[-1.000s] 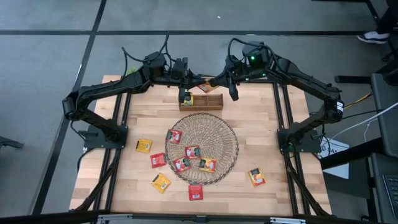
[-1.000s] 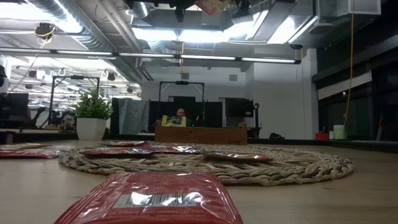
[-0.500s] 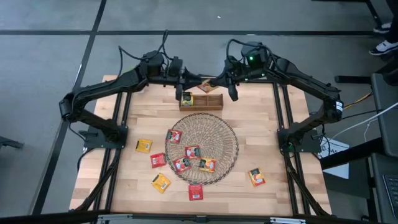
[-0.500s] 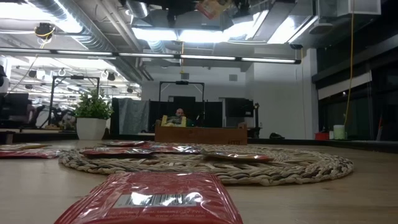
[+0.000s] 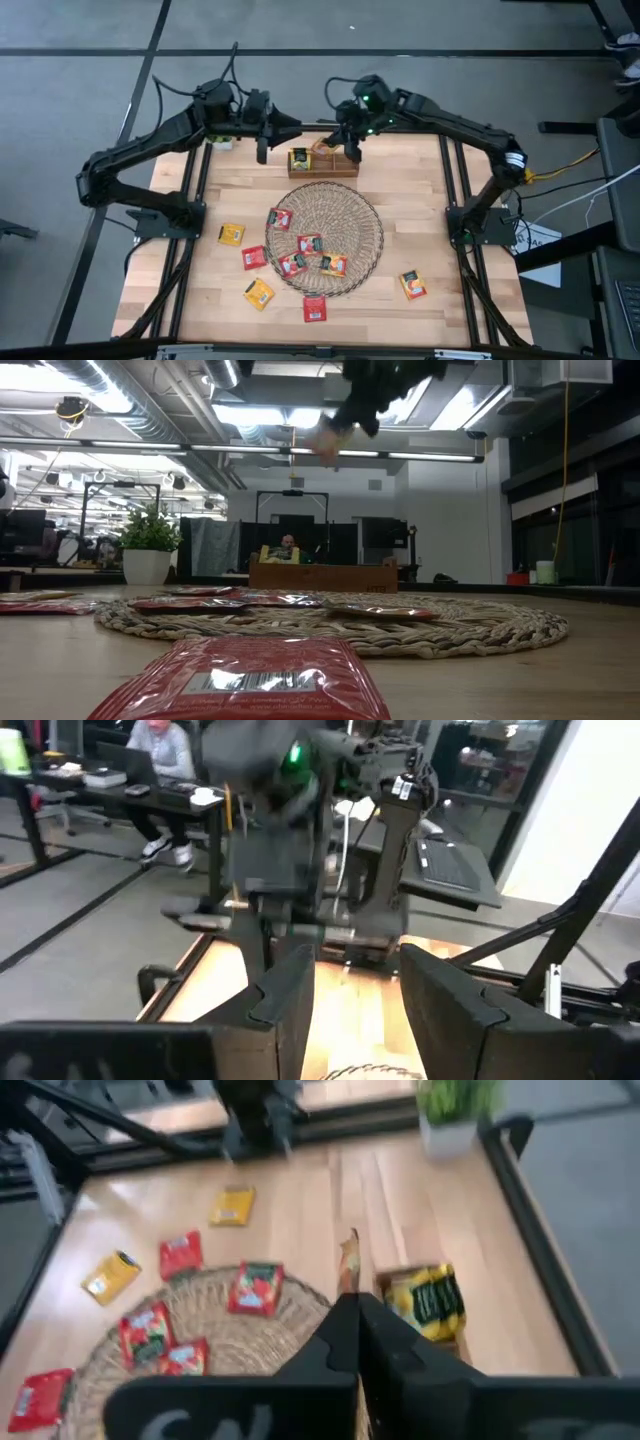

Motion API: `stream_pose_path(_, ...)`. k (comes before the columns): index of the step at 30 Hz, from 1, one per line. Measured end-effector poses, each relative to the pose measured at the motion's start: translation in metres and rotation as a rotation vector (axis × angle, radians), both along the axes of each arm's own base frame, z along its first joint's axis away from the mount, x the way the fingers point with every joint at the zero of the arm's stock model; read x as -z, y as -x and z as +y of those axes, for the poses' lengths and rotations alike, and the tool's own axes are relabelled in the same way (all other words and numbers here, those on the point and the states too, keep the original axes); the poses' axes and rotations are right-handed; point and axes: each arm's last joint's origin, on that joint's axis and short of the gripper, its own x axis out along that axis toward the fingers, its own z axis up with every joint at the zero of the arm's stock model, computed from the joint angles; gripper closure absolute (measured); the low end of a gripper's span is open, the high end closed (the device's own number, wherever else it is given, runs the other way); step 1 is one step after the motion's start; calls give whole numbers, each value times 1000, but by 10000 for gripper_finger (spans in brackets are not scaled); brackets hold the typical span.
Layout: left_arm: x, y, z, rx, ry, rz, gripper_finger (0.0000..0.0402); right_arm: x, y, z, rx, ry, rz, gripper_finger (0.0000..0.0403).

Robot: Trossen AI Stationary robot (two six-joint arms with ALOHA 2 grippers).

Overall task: Pick & Place Tea
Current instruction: Put the orange tea bag into the middle of the wooden organizer

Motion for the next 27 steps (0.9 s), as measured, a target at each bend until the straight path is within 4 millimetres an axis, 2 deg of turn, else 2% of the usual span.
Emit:
stream_pose_path(8,1,4,-1,-21,3,30,267,53,-22,-14,-51,101,203,402)
stream_pose_path(16,2,4,-1,-21,4,33,268,91,-37,-24,-93,192,311,402)
stream_pose_path(21,4,4,-1,-25,14,55,271,101,-41,-28,-122,275,346,402)
stream_pose_path(27,7,5,0,-73,19,84,272,100,-43,-30,-145,345,332,402)
